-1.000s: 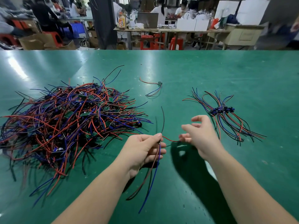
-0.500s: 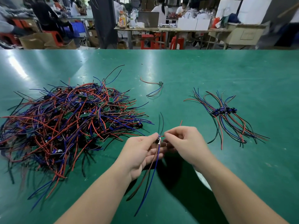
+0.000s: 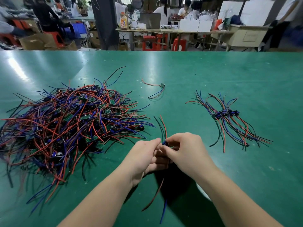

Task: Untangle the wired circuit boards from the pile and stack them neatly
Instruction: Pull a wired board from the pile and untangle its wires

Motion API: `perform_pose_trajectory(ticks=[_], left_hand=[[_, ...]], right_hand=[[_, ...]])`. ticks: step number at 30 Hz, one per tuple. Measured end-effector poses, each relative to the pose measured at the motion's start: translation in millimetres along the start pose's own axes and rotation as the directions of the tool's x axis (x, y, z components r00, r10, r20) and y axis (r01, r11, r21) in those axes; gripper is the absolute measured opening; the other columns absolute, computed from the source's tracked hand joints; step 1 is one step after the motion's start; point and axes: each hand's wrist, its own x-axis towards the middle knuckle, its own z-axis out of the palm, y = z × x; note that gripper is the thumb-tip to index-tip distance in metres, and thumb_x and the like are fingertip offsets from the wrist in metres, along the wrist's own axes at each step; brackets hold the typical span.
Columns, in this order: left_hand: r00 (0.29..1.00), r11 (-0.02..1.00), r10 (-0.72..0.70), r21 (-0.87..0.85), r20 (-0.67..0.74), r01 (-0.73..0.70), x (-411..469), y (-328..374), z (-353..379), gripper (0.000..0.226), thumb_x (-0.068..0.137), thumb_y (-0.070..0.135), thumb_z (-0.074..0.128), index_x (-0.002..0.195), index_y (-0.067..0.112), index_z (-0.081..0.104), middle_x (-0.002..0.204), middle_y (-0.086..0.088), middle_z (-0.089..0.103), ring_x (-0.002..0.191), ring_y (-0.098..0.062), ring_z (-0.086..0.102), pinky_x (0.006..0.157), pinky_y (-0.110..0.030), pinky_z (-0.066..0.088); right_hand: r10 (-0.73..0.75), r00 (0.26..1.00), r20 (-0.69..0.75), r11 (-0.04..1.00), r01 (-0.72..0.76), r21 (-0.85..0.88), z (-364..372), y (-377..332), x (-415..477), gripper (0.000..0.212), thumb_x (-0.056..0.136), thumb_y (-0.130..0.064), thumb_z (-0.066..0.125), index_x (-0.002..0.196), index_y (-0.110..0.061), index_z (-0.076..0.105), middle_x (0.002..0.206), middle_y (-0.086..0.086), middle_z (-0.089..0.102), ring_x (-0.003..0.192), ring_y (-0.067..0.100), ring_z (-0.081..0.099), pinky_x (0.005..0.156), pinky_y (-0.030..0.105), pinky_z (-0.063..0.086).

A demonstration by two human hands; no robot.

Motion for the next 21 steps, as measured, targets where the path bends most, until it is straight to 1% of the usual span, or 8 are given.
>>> perform_pose_trajectory(ticks=[2, 5, 9, 12, 14, 17, 19, 21], left_hand=[[0.999, 0.999, -0.025, 0.025, 0.032, 0.024, 1, 1, 0, 0.033, 0.101, 0.028, 0.038, 0.095, 0.006, 0.062, 0.073, -0.006, 0.065, 0.061, -0.018, 0.066, 0.064, -0.029, 0.056], [0.997, 0.999, -0.036, 0.036, 0.068, 0.034, 3, 1, 0, 0.038, 0.101, 0.034, 0.036, 0.111, 0.007, 0.062, 0.085, -0.006, 0.066, 0.07, -0.02, 0.067, 0.063, -0.029, 0.056], [0.998, 0.999, -0.038, 0.016, 0.053, 0.037, 4, 0, -2, 0.034, 0.1, 0.037, 0.039, 0.116, 0.015, 0.058, 0.098, -0.006, 0.073, 0.071, -0.021, 0.07, 0.058, -0.029, 0.056], [0.998, 0.999, -0.039, 0.034, 0.052, 0.038, 5, -1, -4, 0.034, 0.1, 0.037, 0.038, 0.114, 0.016, 0.059, 0.1, -0.005, 0.074, 0.075, -0.02, 0.071, 0.058, -0.03, 0.056], [0.998, 0.999, -0.041, 0.037, 0.051, 0.039, 5, -1, -5, 0.035, 0.1, 0.038, 0.038, 0.113, 0.015, 0.06, 0.099, -0.003, 0.075, 0.075, -0.02, 0.071, 0.058, -0.031, 0.056], [0.998, 0.998, -0.056, 0.036, 0.042, 0.055, 6, -1, -6, 0.036, 0.1, 0.038, 0.038, 0.113, 0.014, 0.061, 0.099, -0.003, 0.075, 0.075, -0.019, 0.071, 0.056, -0.031, 0.055], [0.997, 0.997, -0.064, 0.035, 0.04, 0.063, 6, 0, -6, 0.036, 0.1, 0.038, 0.038, 0.113, 0.014, 0.061, 0.099, -0.003, 0.075, 0.073, -0.019, 0.071, 0.055, -0.03, 0.054], [0.997, 0.997, -0.069, 0.034, 0.04, 0.068, 7, 0, -6, 0.036, 0.1, 0.037, 0.038, 0.112, 0.013, 0.061, 0.099, -0.003, 0.075, 0.072, -0.018, 0.071, 0.054, -0.029, 0.054]], right_hand=[[0.03, 0.999, 0.029, 0.999, -0.031, 0.011, -3, 2, 1, 0.014, 0.077, -0.027, 0.072, 0.085, -0.015, 0.074, 0.076, 0.001, 0.071, 0.072, 0.017, 0.064, 0.071, 0.027, 0.049], [0.161, 0.985, 0.062, 0.956, -0.172, 0.24, -8, 8, 6, 0.013, 0.074, -0.017, 0.075, 0.087, -0.018, 0.074, 0.074, -0.002, 0.072, 0.072, 0.011, 0.068, 0.073, 0.026, 0.053], [0.304, 0.941, 0.152, 0.654, -0.322, 0.685, -26, 19, 25, 0.018, 0.075, 0.005, 0.071, 0.084, -0.011, 0.069, 0.066, 0.004, 0.068, 0.058, 0.018, 0.063, 0.06, 0.03, 0.055], [0.358, 0.934, -0.001, 0.598, -0.229, 0.768, -60, 36, 53, 0.018, 0.081, 0.007, 0.066, 0.086, -0.009, 0.066, 0.063, 0.0, 0.065, 0.044, 0.013, 0.059, 0.044, 0.023, 0.05], [0.37, 0.905, -0.207, 0.643, -0.089, 0.76, -86, 54, 74, 0.018, 0.082, 0.006, 0.066, 0.086, -0.012, 0.065, 0.068, 0.001, 0.065, 0.038, 0.011, 0.056, 0.041, 0.02, 0.047], [0.375, 0.784, -0.495, 0.789, 0.01, 0.614, -118, 92, 104, 0.017, 0.082, 0.0, 0.066, 0.093, -0.013, 0.066, 0.081, 0.004, 0.066, 0.039, 0.008, 0.056, 0.042, 0.022, 0.048], [0.384, 0.716, -0.583, 0.883, -0.101, 0.458, -128, 125, 120, 0.02, 0.082, -0.006, 0.066, 0.102, -0.011, 0.065, 0.092, 0.007, 0.069, 0.051, 0.017, 0.064, 0.05, 0.028, 0.054], [0.395, 0.72, -0.571, 0.917, -0.279, 0.283, -130, 159, 129, 0.02, 0.082, -0.008, 0.066, 0.102, -0.009, 0.065, 0.099, 0.01, 0.07, 0.07, 0.029, 0.068, 0.065, 0.033, 0.058]])
